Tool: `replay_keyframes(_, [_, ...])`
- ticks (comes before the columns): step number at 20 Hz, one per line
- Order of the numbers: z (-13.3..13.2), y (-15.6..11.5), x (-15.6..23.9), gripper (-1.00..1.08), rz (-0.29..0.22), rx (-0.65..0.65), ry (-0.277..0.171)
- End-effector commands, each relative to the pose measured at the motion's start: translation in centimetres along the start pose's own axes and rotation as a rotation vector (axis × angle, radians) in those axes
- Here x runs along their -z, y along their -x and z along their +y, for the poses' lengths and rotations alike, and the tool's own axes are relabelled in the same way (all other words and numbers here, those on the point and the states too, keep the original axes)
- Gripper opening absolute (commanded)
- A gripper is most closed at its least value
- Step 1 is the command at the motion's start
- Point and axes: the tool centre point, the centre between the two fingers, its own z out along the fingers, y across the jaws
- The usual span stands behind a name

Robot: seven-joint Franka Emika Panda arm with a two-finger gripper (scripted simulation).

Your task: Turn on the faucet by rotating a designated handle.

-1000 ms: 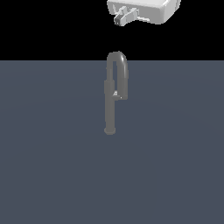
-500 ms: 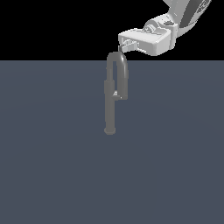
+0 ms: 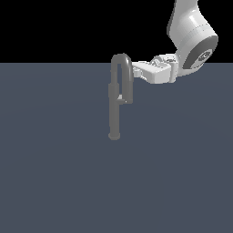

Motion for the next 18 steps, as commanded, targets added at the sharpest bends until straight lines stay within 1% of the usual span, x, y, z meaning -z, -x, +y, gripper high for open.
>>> replay_keyframes(1, [-0.1,-1.4,-0.2,-1.0,-0.042,-0.035,-0.034])
replay_keyframes(5, [-0.2,-3.0,-0.4,-1.0,-0.09,-0.075,-0.073])
replay_keyframes(8, [-0.2,-3.8,-0.6,-1.0,-0.111,-0.093,-0.09])
replay_keyframes(16, [-0.2,-4.1,-0.7,-1.0,-0.119,-0.099,-0.096])
replay_keyframes(18, [0.3,-3.7,-0.8,-1.0,-0.119,-0.099,-0.096])
